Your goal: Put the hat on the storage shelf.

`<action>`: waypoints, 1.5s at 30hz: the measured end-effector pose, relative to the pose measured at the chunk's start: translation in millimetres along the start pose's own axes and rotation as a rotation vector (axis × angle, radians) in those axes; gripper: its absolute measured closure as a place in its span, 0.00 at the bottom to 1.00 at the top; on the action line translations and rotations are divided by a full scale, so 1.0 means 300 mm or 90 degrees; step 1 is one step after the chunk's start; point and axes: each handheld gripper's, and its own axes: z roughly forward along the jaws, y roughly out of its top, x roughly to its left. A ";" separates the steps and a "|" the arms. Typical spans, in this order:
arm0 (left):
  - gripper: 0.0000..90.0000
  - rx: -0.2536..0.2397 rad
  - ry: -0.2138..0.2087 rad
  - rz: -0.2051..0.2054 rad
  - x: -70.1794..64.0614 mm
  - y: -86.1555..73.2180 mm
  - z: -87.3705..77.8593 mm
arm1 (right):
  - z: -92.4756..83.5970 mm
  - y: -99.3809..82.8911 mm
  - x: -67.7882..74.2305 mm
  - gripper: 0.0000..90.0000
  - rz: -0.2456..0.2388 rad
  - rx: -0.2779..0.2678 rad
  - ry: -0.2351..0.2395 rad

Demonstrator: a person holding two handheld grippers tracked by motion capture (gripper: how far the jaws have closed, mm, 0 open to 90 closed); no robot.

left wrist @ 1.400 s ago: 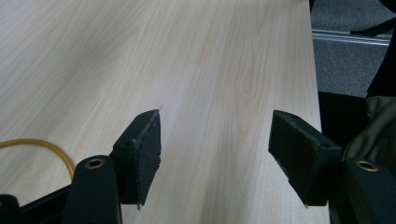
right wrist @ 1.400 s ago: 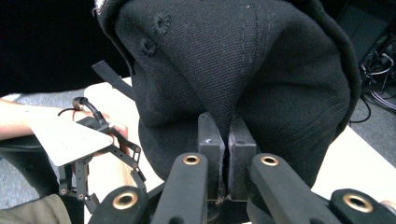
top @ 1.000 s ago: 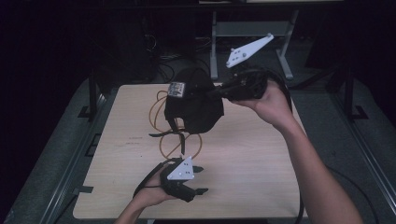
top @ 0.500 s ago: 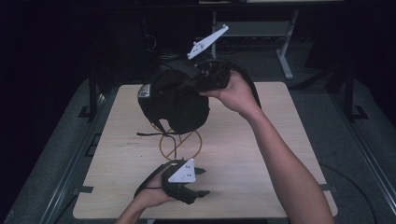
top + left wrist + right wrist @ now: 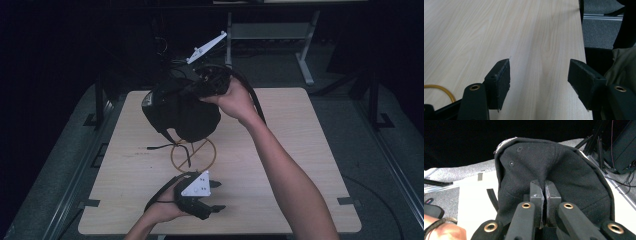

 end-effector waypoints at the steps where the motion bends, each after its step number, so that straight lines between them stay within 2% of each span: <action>1: 0.38 0.002 0.000 0.001 0.000 0.000 0.000 | 0.008 0.001 -0.002 0.96 0.003 0.002 -0.003; 6: 0.38 0.001 -0.003 0.002 -0.002 -0.001 0.004 | 0.048 0.002 -0.009 0.95 0.012 -0.007 -0.004; 9: 0.38 0.003 -0.003 0.000 -0.004 -0.001 0.007 | 0.079 0.003 -0.007 0.86 0.019 0.001 -0.028; 11: 0.38 0.002 -0.004 0.000 -0.006 -0.001 0.007 | 0.092 0.003 -0.007 0.75 0.018 0.000 -0.039; 12: 0.38 0.002 -0.003 0.000 -0.006 -0.002 0.006 | 0.093 0.004 -0.005 0.72 0.030 0.003 -0.038; 13: 0.38 0.002 -0.003 -0.001 -0.005 -0.002 0.006 | 0.095 0.003 -0.008 0.70 0.028 -0.001 -0.032; 15: 0.38 0.000 -0.002 -0.002 -0.005 -0.003 0.007 | 0.089 -0.004 -0.006 0.64 0.023 -0.005 -0.043; 20: 0.38 0.004 -0.003 0.000 -0.009 -0.005 0.010 | 0.060 -0.034 -0.021 0.52 0.047 -0.016 -0.041; 24: 0.38 -0.004 0.001 -0.006 -0.009 -0.004 0.008 | 0.024 -0.074 -0.030 0.46 0.057 -0.037 -0.038; 26: 0.37 -0.004 0.005 -0.008 -0.007 -0.004 0.008 | 0.009 -0.092 -0.032 0.43 0.061 -0.036 -0.039; 30: 0.36 -0.002 0.007 -0.021 -0.004 -0.010 0.012 | -0.029 -0.121 -0.039 0.41 0.068 -0.047 -0.039; 33: 0.34 0.006 0.011 -0.021 -0.001 -0.013 0.016 | -0.049 -0.139 -0.043 0.37 0.076 -0.045 -0.040; 45: 0.31 -0.015 0.026 -0.058 0.016 -0.027 0.008 | -0.086 -0.188 -0.054 0.32 0.094 -0.047 -0.040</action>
